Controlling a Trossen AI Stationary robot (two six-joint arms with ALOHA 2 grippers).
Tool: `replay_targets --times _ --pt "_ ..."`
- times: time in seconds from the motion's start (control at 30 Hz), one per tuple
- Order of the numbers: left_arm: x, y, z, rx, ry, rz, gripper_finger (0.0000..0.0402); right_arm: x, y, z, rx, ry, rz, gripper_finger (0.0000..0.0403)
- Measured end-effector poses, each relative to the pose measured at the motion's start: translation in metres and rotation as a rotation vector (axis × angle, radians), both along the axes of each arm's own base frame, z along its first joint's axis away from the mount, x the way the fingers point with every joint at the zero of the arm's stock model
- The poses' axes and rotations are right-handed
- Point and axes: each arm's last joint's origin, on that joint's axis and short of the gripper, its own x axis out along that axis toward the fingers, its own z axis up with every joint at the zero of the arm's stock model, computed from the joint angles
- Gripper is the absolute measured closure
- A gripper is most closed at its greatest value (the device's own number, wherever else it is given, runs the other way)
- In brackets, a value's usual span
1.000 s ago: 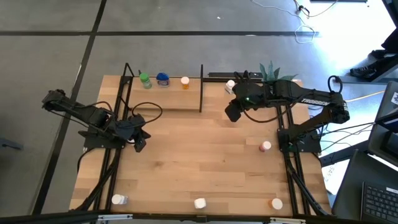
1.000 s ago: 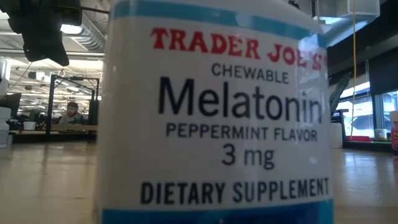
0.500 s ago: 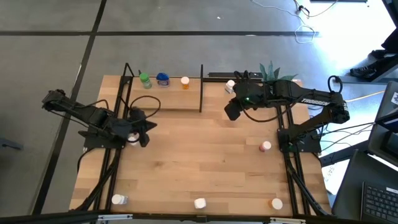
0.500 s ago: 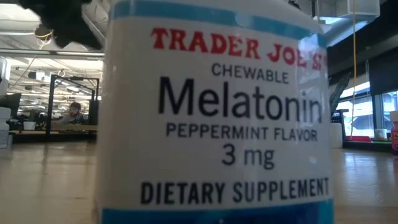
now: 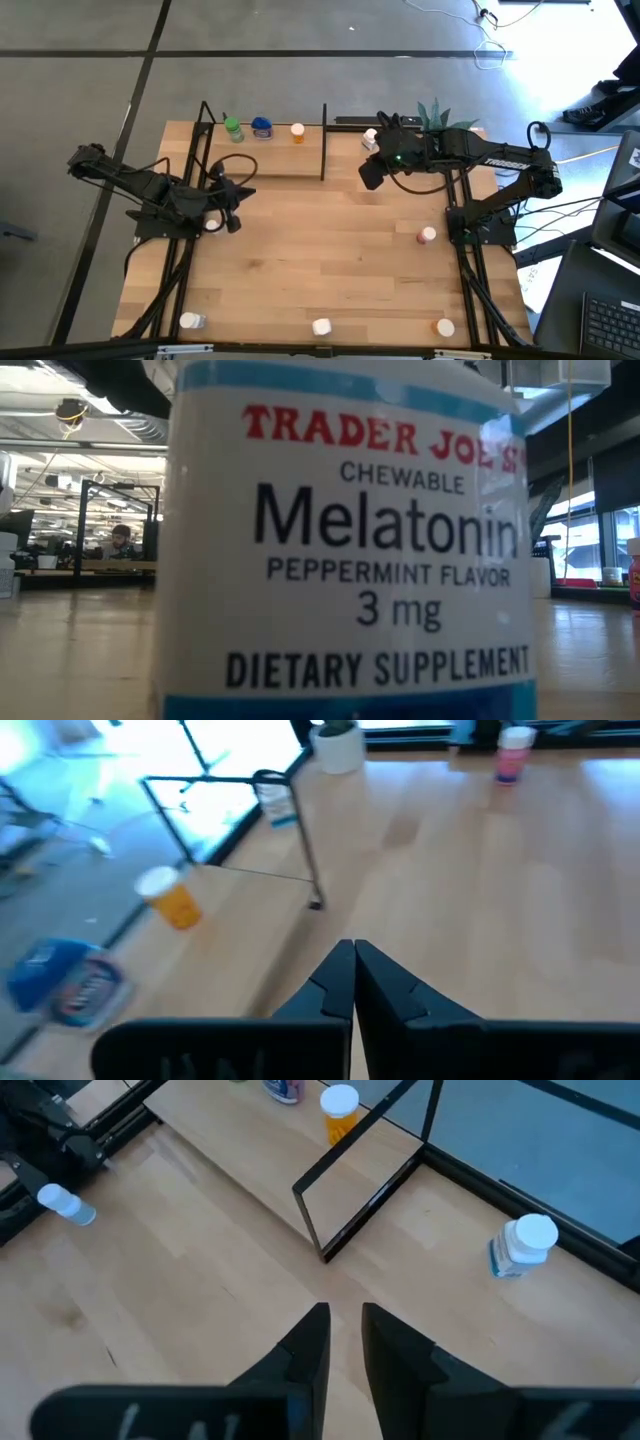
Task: Pick and place medicine bottles onto shelf by color
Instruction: Put the white pill bottle on the shelf
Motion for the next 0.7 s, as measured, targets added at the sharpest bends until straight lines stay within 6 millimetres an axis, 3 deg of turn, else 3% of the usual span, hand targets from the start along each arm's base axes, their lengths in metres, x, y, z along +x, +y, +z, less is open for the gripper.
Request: replay_targets --times 0.7 --pt "-0.0006 0.0014 0.0006 0.028 -0.007 0.047 0.0401 0.0000 0.0000 0.0000 0.015 -0.011 -0.020 0.0338"
